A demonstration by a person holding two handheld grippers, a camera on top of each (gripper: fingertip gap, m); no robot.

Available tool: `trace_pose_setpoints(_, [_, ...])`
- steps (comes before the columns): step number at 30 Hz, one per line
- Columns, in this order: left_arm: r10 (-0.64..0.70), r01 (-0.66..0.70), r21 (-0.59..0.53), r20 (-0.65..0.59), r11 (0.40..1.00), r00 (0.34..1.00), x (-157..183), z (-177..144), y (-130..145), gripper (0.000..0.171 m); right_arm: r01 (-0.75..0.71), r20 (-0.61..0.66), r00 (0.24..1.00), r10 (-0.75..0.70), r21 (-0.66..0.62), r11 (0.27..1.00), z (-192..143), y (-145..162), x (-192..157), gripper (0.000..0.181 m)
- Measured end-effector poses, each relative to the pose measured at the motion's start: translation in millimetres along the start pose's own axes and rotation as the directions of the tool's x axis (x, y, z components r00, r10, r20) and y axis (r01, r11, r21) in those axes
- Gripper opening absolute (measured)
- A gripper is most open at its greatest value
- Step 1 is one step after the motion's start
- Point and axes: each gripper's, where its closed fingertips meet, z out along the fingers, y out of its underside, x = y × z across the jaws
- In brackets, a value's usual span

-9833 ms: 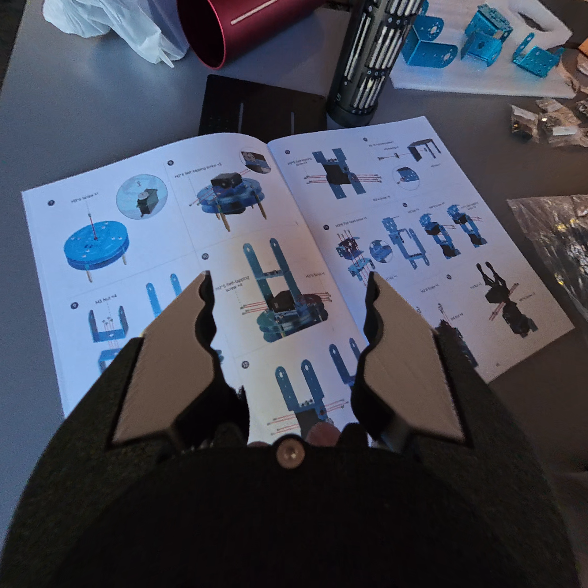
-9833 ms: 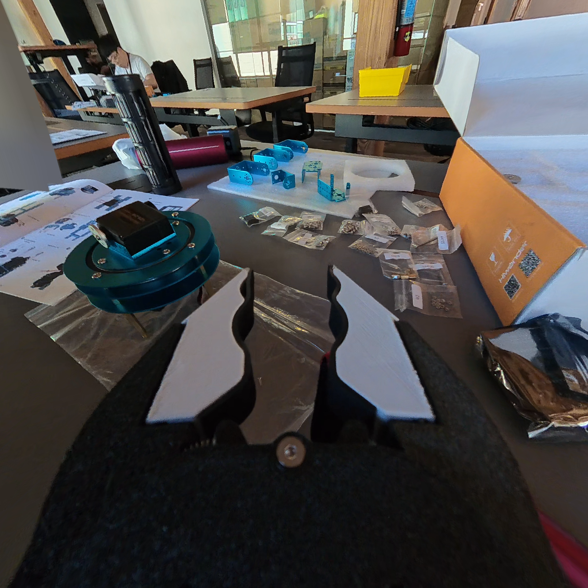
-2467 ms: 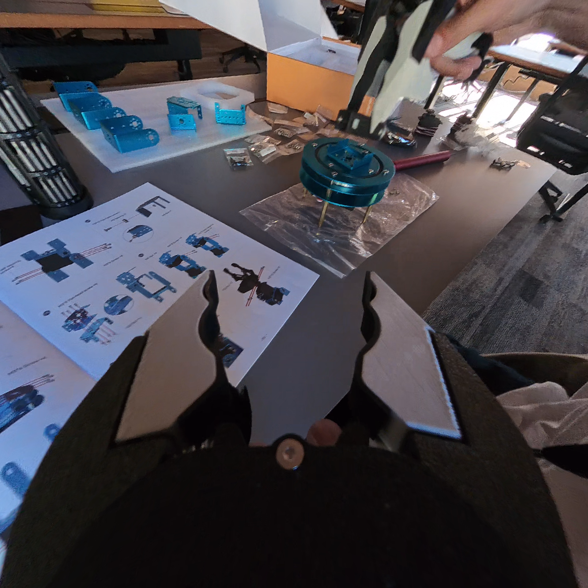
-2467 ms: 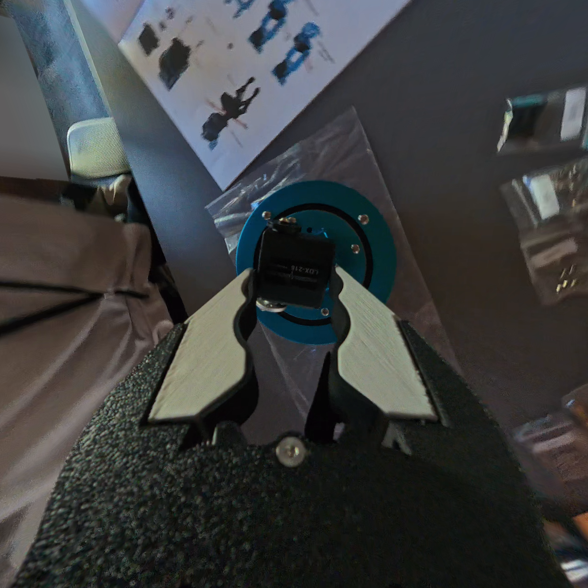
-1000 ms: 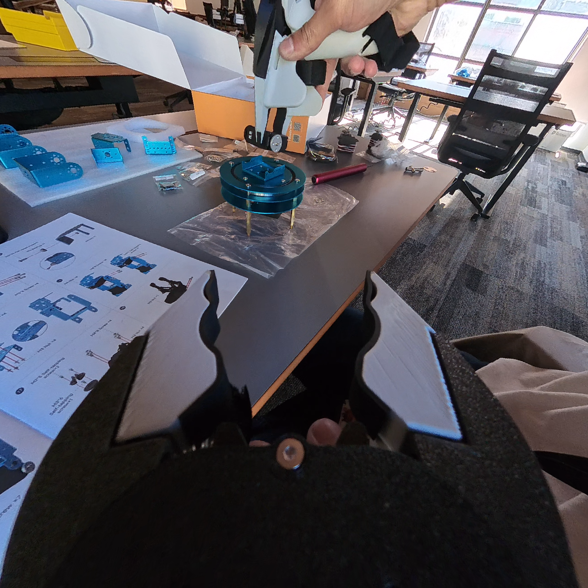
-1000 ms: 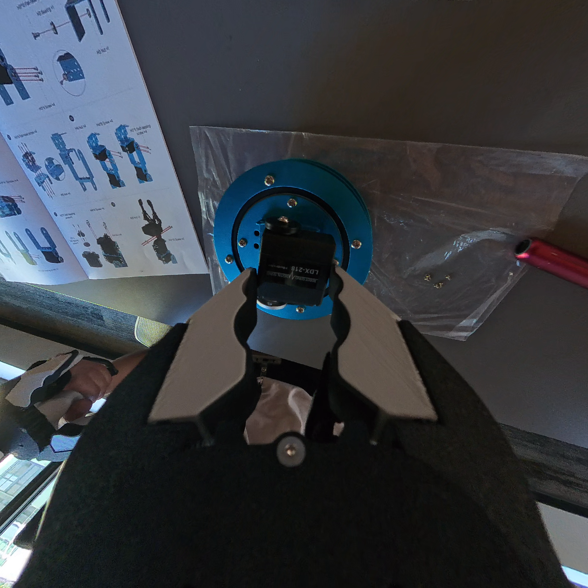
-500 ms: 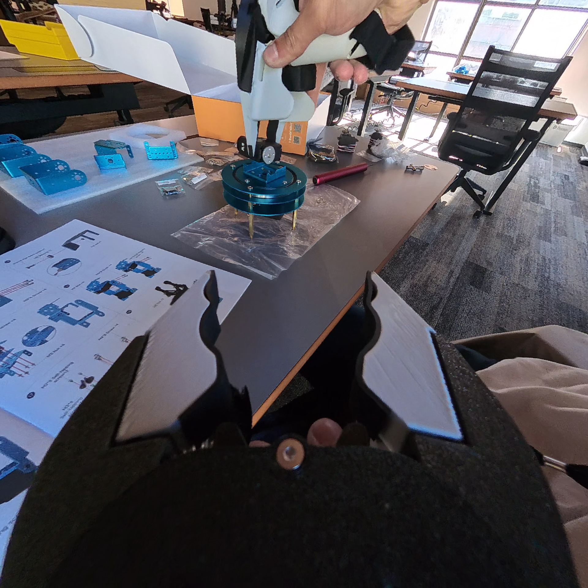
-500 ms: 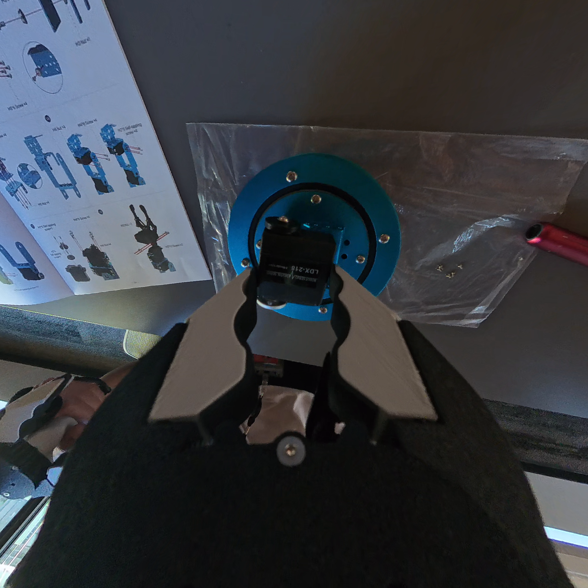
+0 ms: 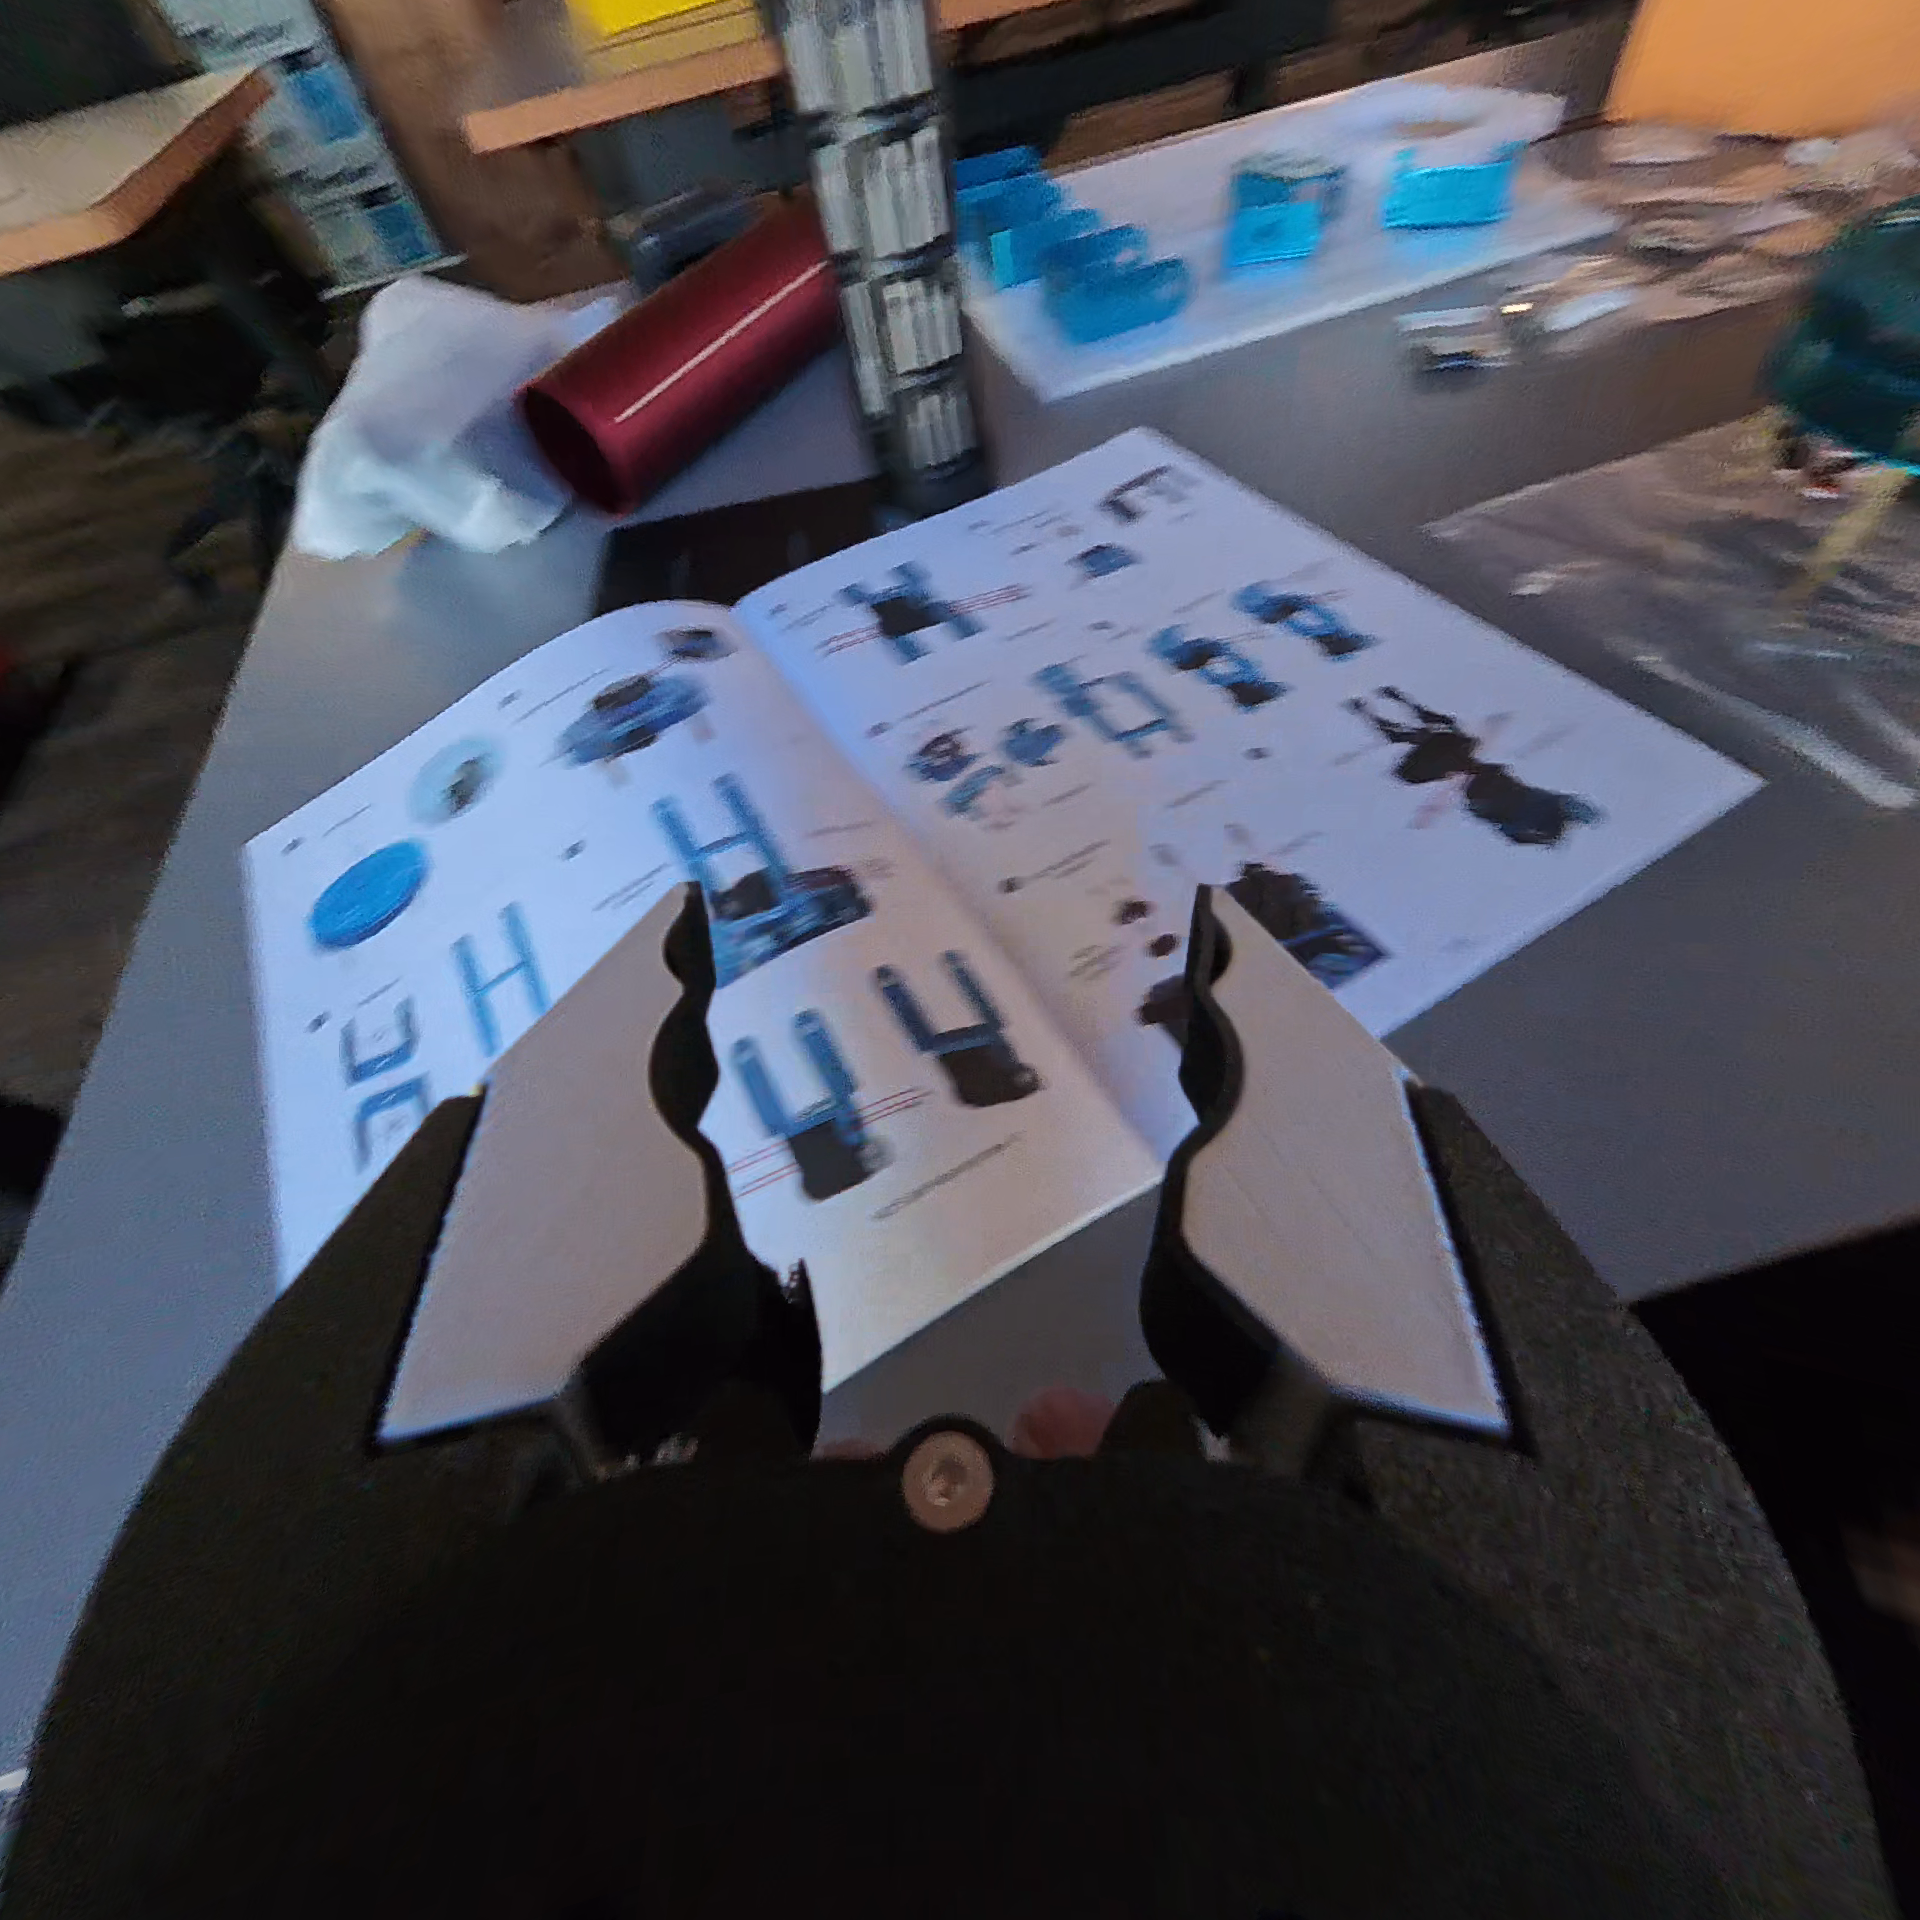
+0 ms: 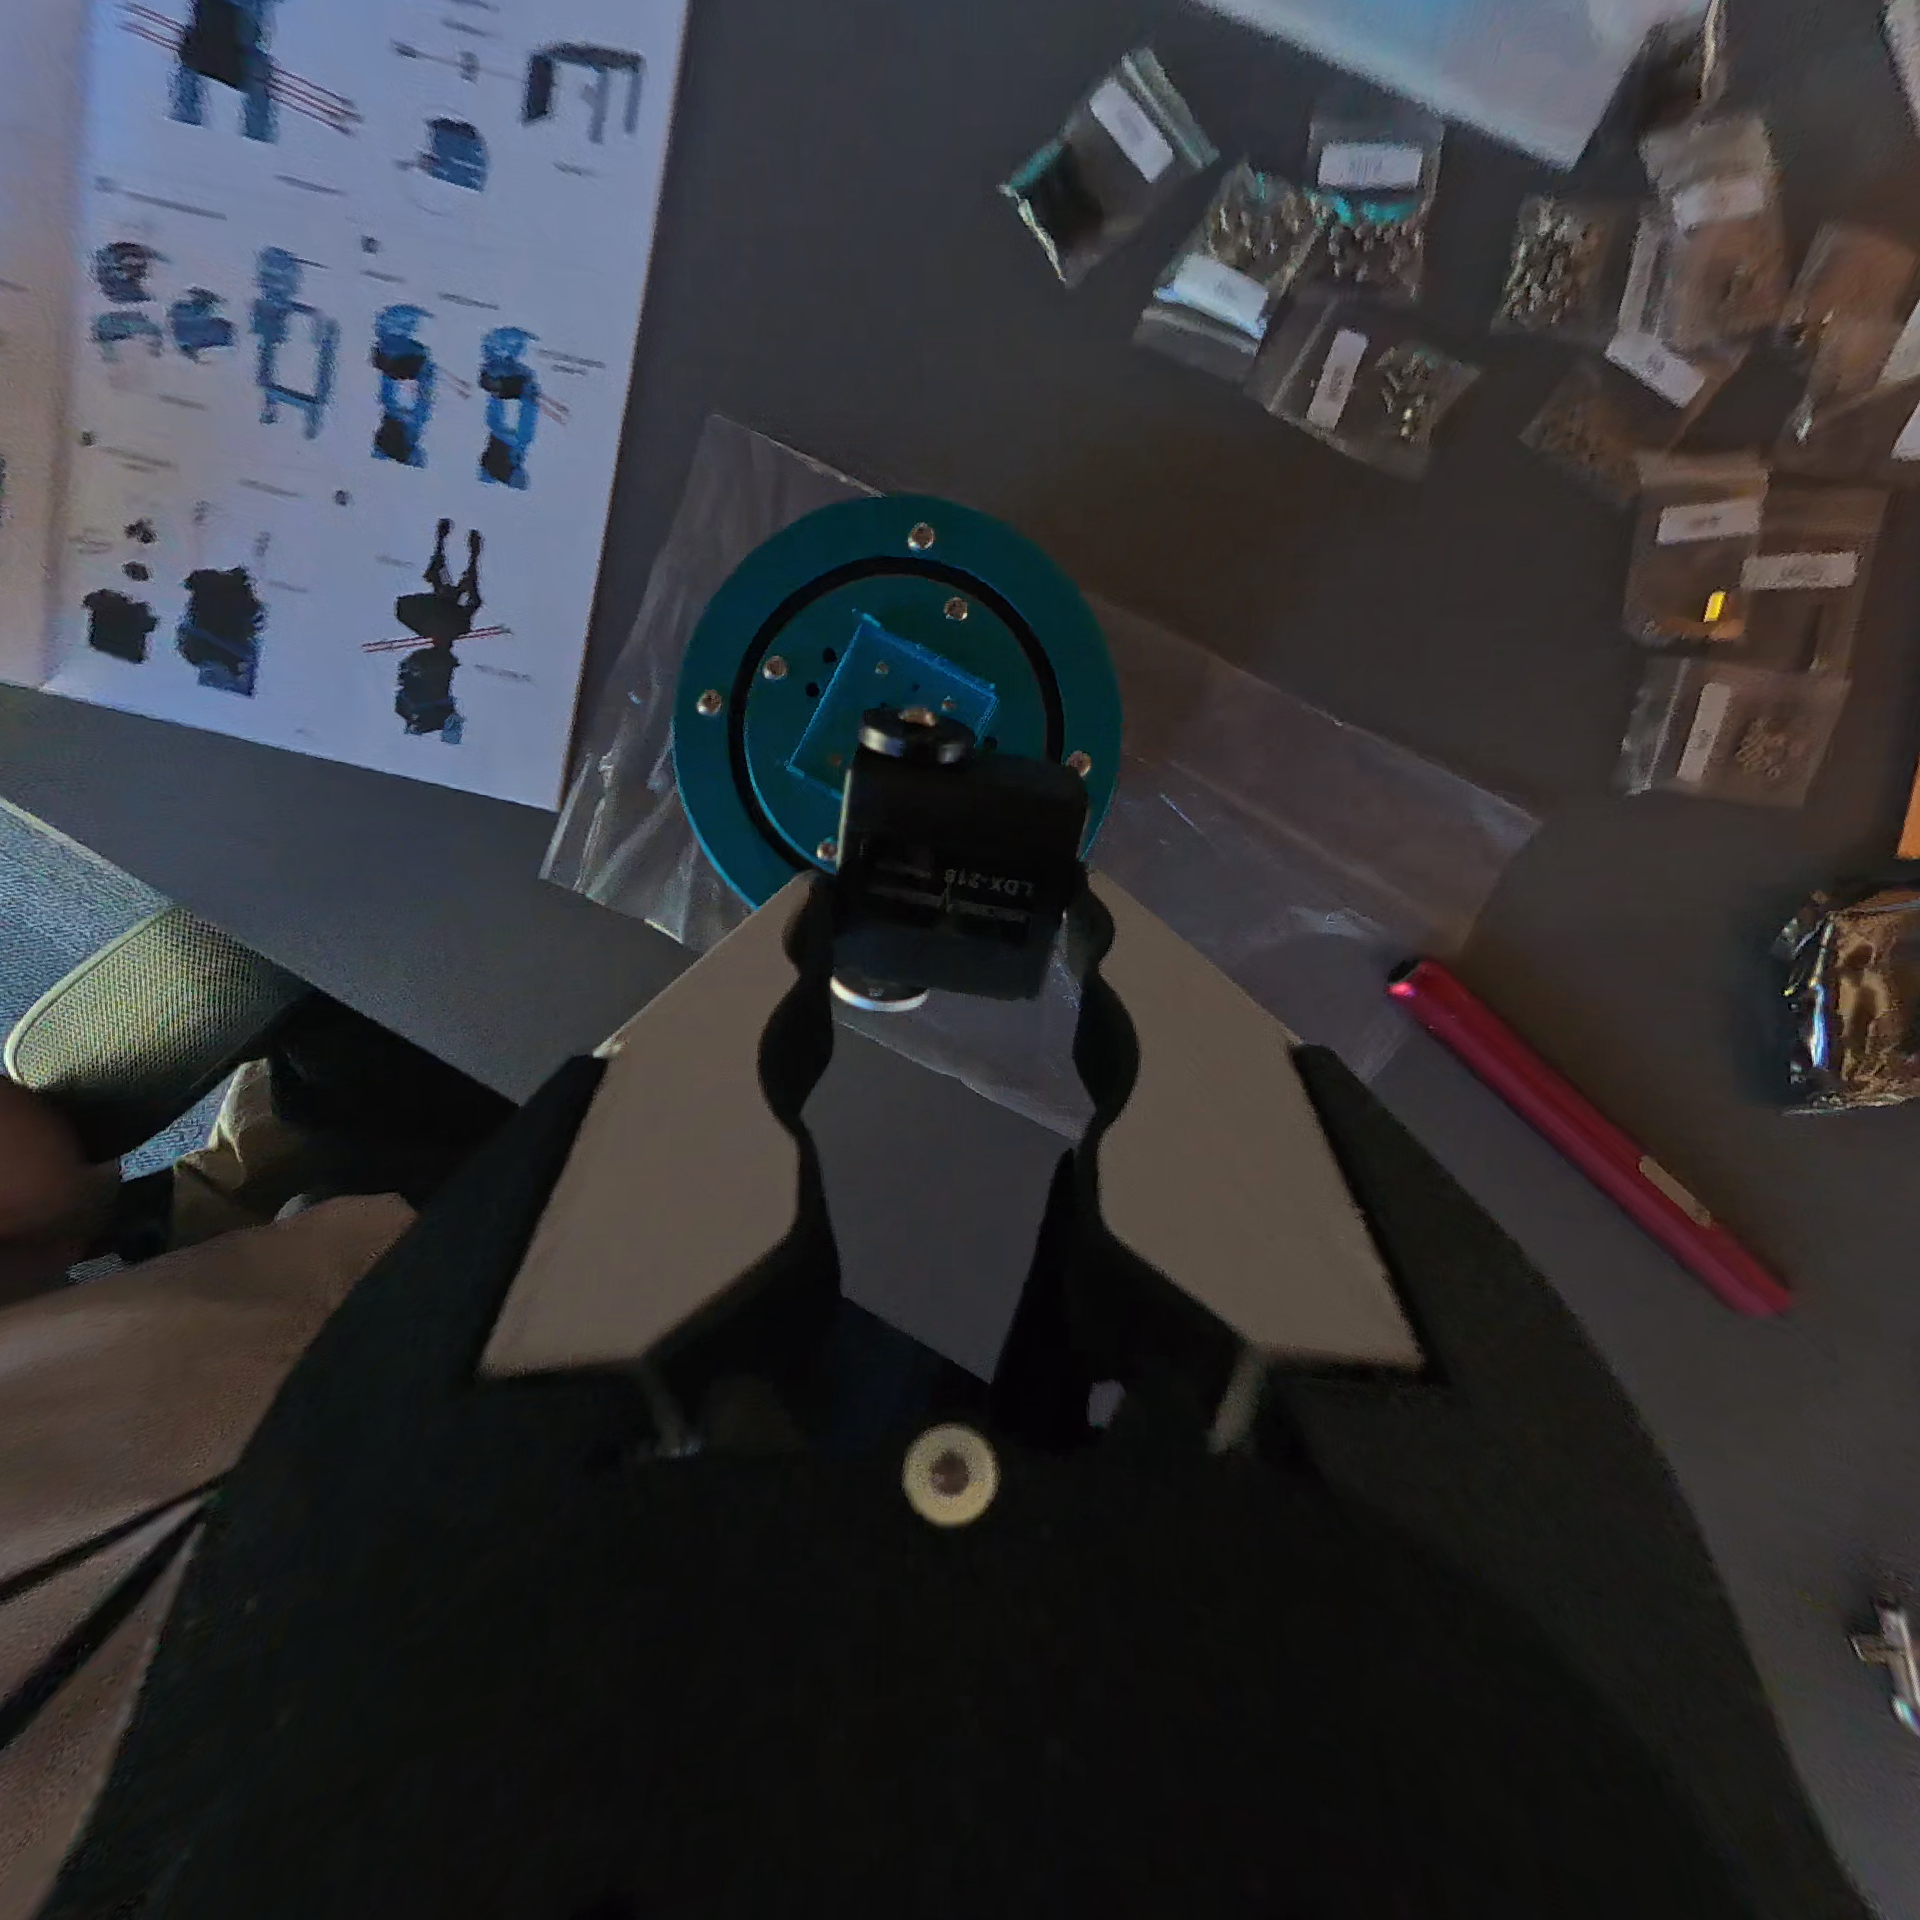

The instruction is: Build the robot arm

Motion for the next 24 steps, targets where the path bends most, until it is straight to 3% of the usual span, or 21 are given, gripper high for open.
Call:
trace_pose_setpoints(4, [-0.033,0.036,-0.029,0.113,0.999,0.993,-36.5,1.6,16.5,0.091,0.040,0.062,0.996,-0.060,0.281,0.959,-30.7,12.9,-3.9,0.043])
trace_pose_setpoints(7, [-0.031,0.038,-0.040,0.154,0.998,0.988,-44.3,5.7,22.6,0.090,-0.026,0.081,0.997,-0.010,0.435,0.900,-35.2,20.3,7.3,0.043])
trace_pose_setpoints(10, [-0.041,0.049,-0.057,0.128,0.997,0.991,-41.2,13.5,26.4,0.089,-0.091,0.111,0.993,0.038,0.522,0.848,-20.6,22.3,22.9,0.043])
trace_pose_setpoints(13, [-0.091,0.091,-0.091,0.002,0.992,0.996,-27.5,21.1,29.9,0.088,-0.103,0.080,0.994,0.069,0.604,0.790,1.1,16.3,48.6,0.043])
trace_pose_setpoints(18, [-0.101,0.105,-0.073,0.056,0.992,0.993,-48.3,18.5,22.8,0.088,-0.095,0.053,0.995,0.080,0.690,0.717,30.7,7.8,76.1,0.043])
trace_pose_setpoints(22, [-0.157,0.159,-0.048,0.058,0.986,0.986,-53.6,22.2,17.6,0.088,-0.049,-0.026,0.994,0.105,0.754,0.655,33.5,5.2,90.5,0.043])
trace_pose_setpoints(24, [-0.169,0.172,-0.047,0.065,0.984,0.983,-55.3,27.0,17.6,0.088,-0.005,-0.061,0.994,0.092,0.806,0.591,14.5,0.9,89.7,0.043])
